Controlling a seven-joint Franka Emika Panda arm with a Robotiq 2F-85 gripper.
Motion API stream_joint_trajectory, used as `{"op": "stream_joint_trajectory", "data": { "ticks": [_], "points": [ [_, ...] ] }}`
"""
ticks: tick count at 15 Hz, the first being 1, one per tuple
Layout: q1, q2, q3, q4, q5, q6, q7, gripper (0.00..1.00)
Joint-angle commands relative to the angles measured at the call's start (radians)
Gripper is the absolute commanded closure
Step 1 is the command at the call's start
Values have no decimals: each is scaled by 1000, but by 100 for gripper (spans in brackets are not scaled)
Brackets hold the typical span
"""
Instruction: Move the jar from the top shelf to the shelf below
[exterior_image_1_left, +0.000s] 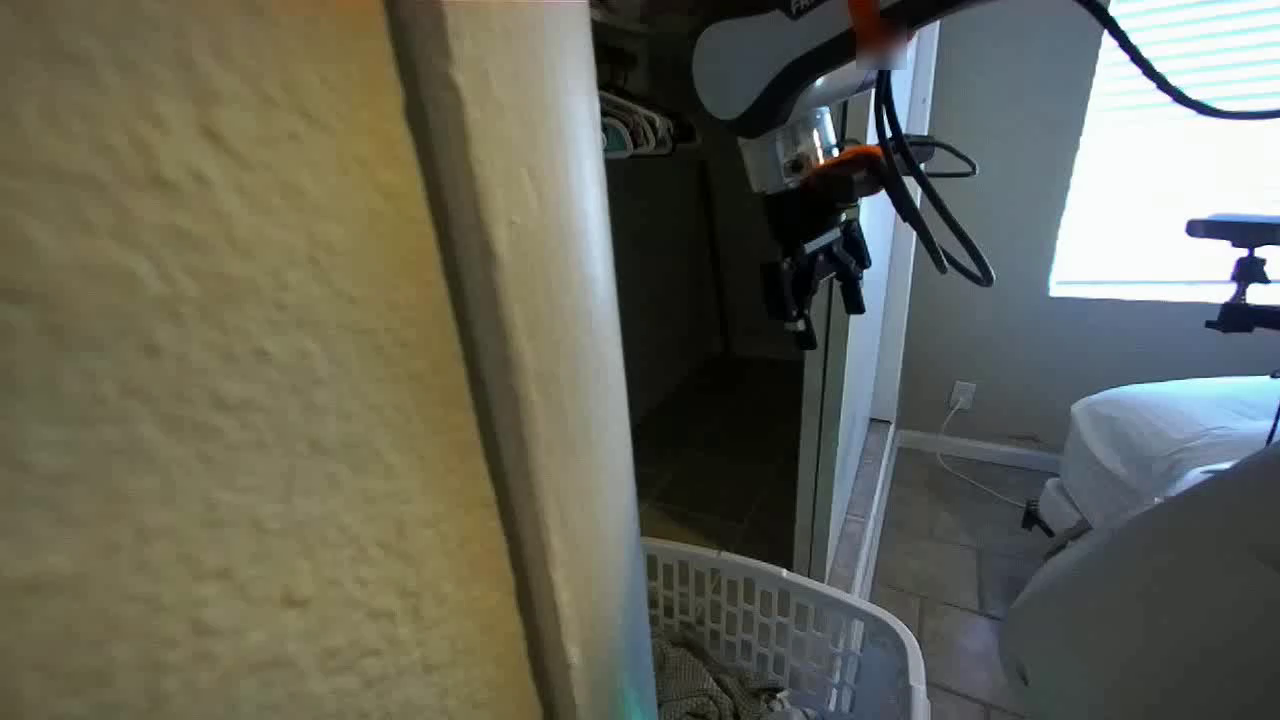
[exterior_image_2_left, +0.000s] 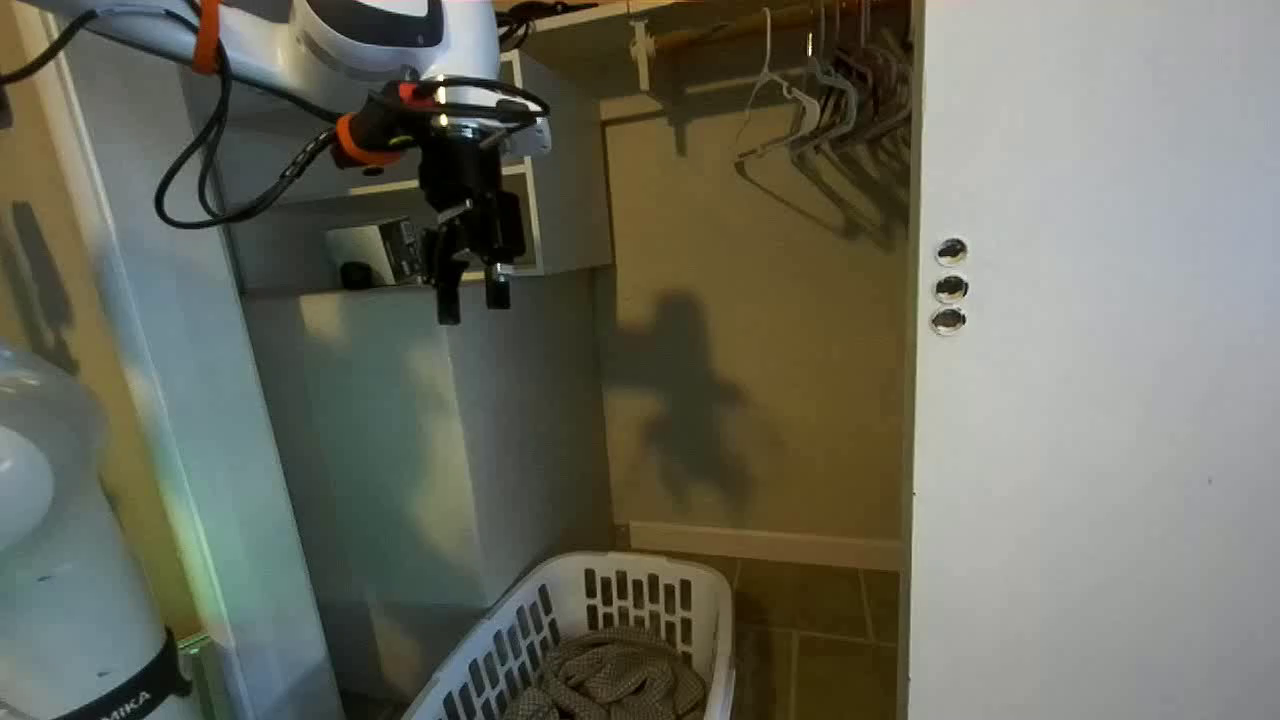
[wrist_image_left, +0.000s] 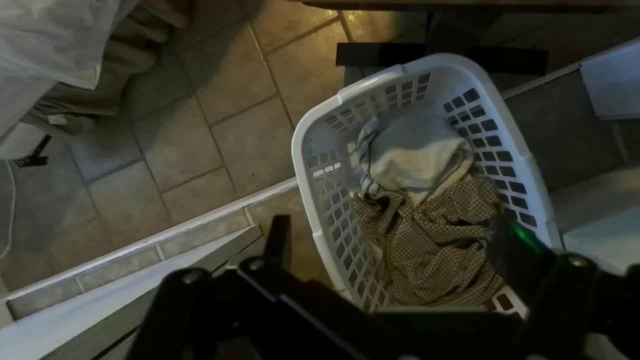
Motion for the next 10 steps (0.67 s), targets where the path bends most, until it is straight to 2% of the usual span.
{"op": "stream_joint_trajectory", "data": {
  "ticks": [1,7,10],
  "points": [
    [20,0,-15,3,-7,-5,8,0],
    [20,0,-15,3,-7,-5,8,0],
    [45,-16,-38,38,118,100,34,0]
  ]
}}
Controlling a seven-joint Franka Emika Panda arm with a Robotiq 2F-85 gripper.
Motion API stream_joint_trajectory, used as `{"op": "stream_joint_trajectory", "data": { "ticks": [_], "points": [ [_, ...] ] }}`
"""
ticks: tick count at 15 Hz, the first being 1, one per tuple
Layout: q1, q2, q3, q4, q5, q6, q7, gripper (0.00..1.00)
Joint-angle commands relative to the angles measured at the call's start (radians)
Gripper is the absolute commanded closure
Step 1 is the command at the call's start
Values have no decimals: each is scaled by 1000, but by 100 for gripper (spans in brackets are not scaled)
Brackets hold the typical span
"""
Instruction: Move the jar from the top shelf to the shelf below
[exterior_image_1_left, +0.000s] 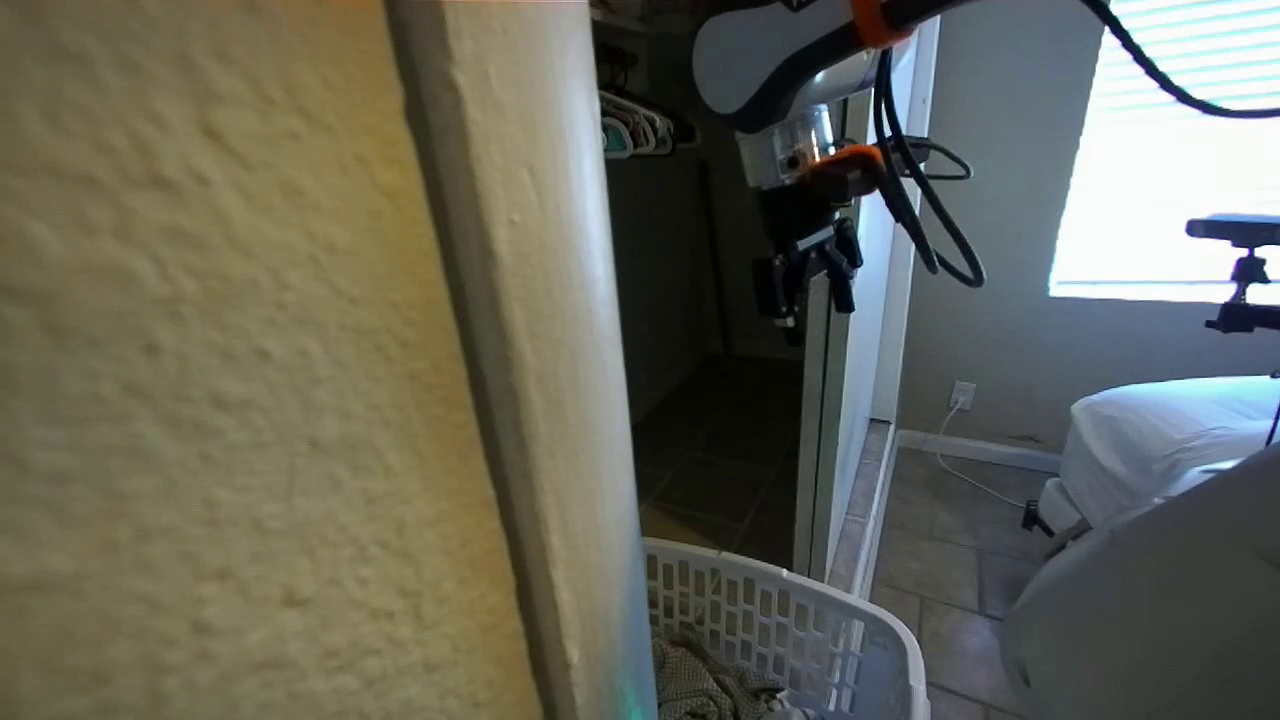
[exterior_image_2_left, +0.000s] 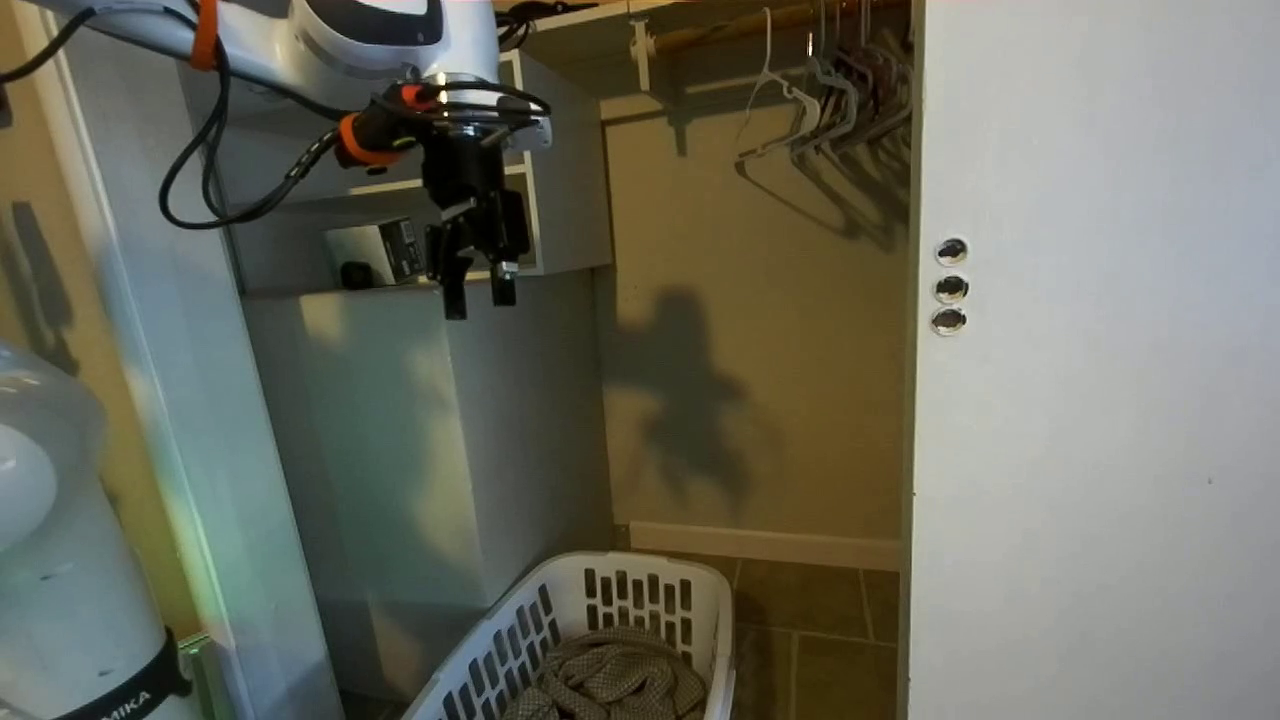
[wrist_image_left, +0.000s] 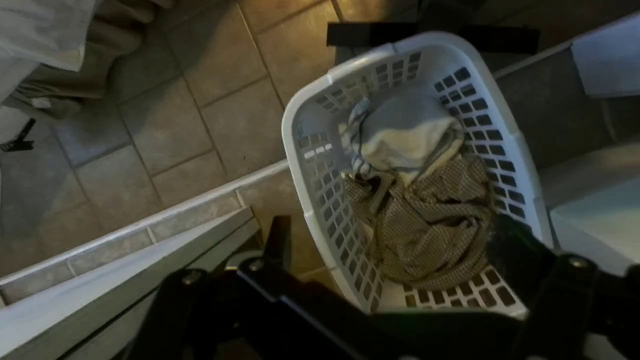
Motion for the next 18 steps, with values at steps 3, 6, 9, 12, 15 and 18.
{"op": "stream_joint_trajectory", "data": {
  "ticks": [3,6,9,12,15,18],
  "points": [
    [58,-25,-33,69,178,145,17,0],
    [89,-19,-32,109,264,257,-1,0],
    [134,-18,-22,141,335,376,-23,0],
    [198,-18,-9,166,407,482,-57,0],
    [273,-25,-5,165,489,595,-101,0],
    [259,-24,8,165,459,575,-67,0]
  ]
}}
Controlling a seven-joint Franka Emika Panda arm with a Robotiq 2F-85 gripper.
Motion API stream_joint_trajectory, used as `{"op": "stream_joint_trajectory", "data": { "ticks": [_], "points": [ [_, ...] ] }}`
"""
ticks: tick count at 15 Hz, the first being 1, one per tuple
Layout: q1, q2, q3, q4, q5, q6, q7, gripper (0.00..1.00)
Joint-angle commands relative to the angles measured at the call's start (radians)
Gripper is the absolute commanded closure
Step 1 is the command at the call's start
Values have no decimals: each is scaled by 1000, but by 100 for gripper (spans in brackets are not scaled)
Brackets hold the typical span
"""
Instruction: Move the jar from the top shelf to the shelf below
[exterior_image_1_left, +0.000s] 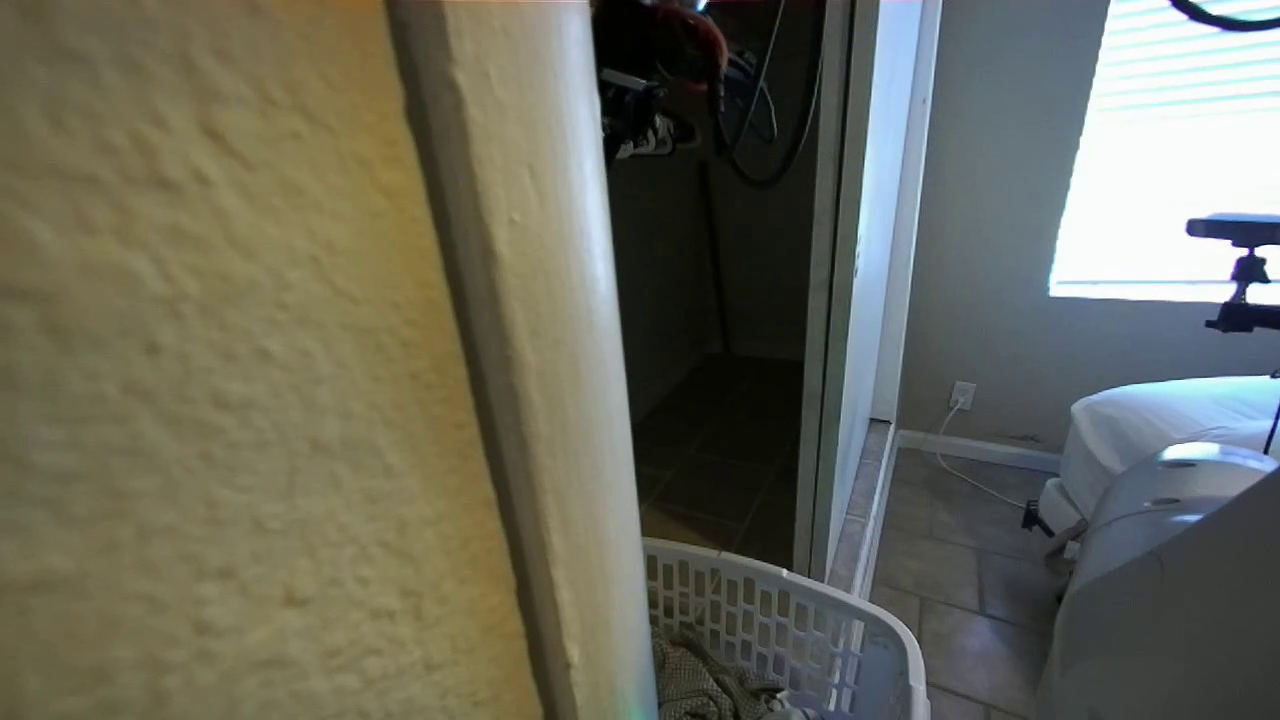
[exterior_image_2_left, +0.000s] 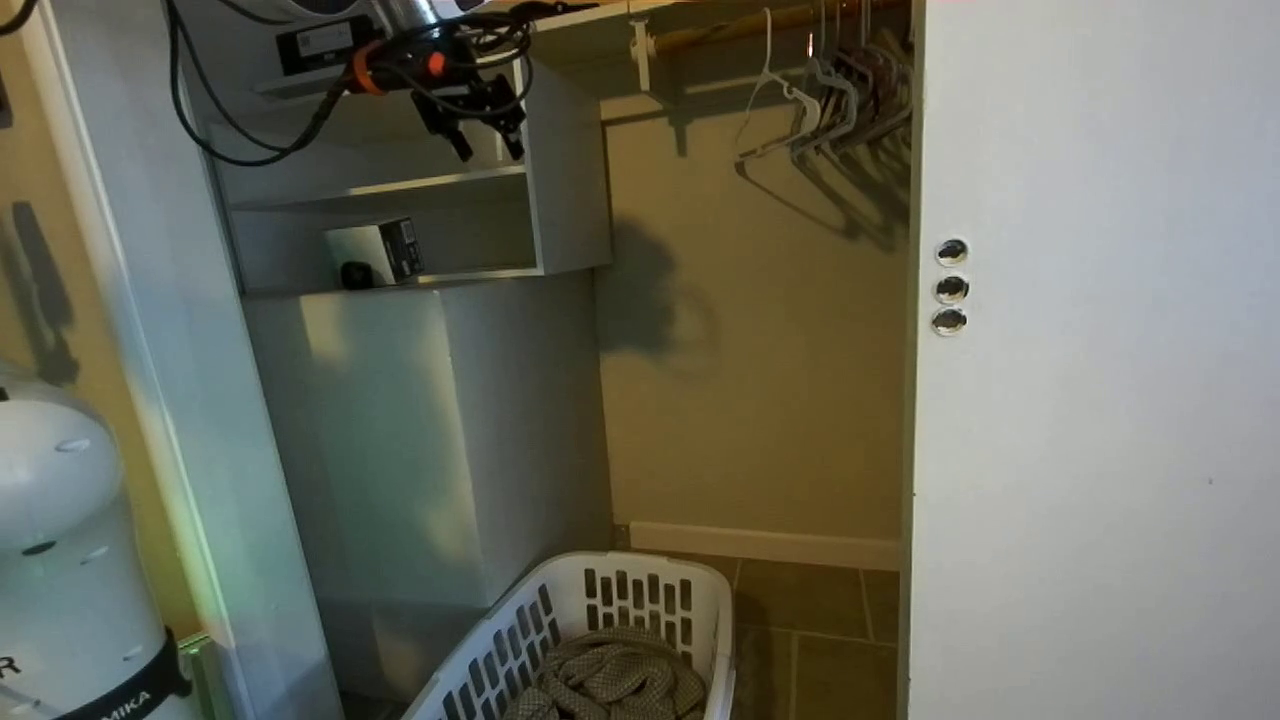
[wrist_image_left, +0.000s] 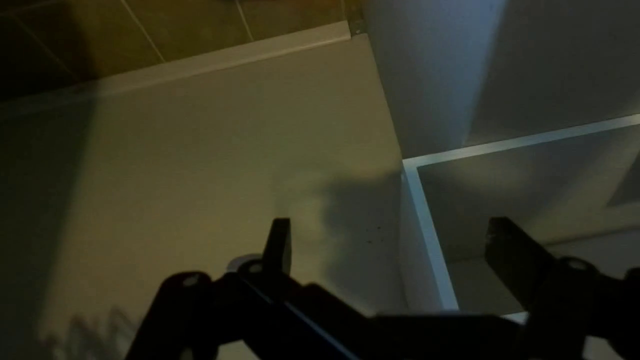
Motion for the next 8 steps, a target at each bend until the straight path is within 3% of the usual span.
{"op": "stream_joint_trajectory", "data": {
  "ticks": [1,8],
  "points": [
    [-8,2,8,4,8,-1,-7,0],
    [-8,2,5,4,10,3,-15,0]
  ]
}}
